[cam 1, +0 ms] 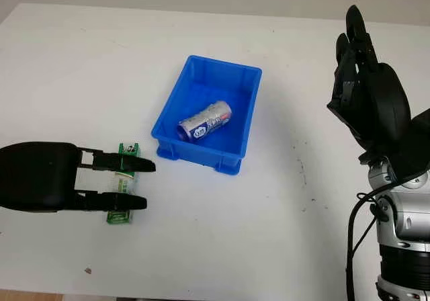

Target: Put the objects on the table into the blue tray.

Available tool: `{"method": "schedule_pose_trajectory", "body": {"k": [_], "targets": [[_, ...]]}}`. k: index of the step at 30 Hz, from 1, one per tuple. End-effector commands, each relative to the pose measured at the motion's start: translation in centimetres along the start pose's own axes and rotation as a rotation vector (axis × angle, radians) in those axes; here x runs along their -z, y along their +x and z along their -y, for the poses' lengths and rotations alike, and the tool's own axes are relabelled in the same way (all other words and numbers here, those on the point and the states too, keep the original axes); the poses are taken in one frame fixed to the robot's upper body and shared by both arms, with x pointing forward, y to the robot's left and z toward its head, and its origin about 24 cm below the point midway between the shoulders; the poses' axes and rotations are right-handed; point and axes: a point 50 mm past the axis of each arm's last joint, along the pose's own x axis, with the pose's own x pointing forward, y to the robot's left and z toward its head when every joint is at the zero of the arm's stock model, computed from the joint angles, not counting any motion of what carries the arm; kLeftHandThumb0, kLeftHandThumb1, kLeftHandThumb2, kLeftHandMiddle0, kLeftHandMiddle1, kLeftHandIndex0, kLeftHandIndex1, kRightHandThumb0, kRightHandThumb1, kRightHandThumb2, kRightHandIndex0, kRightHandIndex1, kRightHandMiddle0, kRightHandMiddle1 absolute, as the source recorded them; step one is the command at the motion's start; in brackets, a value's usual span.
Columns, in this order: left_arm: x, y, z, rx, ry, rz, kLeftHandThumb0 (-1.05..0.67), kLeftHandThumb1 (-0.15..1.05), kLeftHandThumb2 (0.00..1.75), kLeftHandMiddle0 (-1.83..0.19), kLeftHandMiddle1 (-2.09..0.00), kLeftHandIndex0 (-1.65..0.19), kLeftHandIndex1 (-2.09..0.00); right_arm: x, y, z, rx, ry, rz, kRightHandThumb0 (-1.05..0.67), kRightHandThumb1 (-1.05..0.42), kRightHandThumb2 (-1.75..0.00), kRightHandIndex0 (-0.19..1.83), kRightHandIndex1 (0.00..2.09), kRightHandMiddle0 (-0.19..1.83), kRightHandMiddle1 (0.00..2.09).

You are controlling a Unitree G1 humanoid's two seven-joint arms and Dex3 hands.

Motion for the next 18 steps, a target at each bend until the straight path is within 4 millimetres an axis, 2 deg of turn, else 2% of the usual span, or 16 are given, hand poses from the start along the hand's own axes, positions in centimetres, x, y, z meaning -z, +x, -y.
{"method": "schedule_pose_trajectory", "body": {"k": [1, 8, 11, 14, 18], "targets": [[0.2, 0.3, 0.4, -0.016, -0.011, -0.001, -0.29, 1.0, 0.05, -0.31, -0.12, -0.49, -0.18, -0.3, -0.1, 0.1, 0.007, -0.005, 0.008, -0.62, -1.05, -0.91, -0.19, 0.0, -0.19, 0.0], [1.5, 2.0, 2.4, -0.021, 0.007, 0.011, -0.37, 1.0, 0.05, -0.26, -0.1, -0.39, -0.16, -0.4, -0.5, 0.4, 0.01, -0.016, 0.012, -0.59, -1.05, -0.92, -0.19, 0.0, -0.19, 0.0], [2.3, 2.7, 3.0, 0.0, 0.016, 0.016, -0.35, 0.99, 0.05, -0.25, -0.09, -0.34, -0.15, -0.5, -0.7, 0.4, 0.013, -0.025, 0.008, -0.58, -1.05, -0.92, -0.19, 0.0, -0.19, 0.0], [3.1, 3.1, 3.4, 0.037, 0.07, 0.035, -0.25, 0.98, 0.05, -0.21, -0.07, -0.27, -0.1, -0.5, -0.9, 0.5, 0.023, -0.027, 0.006, -0.58, -1.05, -0.91, -0.19, 0.0, -0.19, 0.0], [4.2, 4.0, 3.5, 0.083, 0.107, 0.046, -0.29, 0.97, 0.05, -0.18, -0.05, -0.22, -0.06, -0.4, -1.1, 0.5, 0.026, -0.021, 0.007, -0.58, -1.05, -0.9, -0.19, 0.0, -0.19, 0.0]]}}
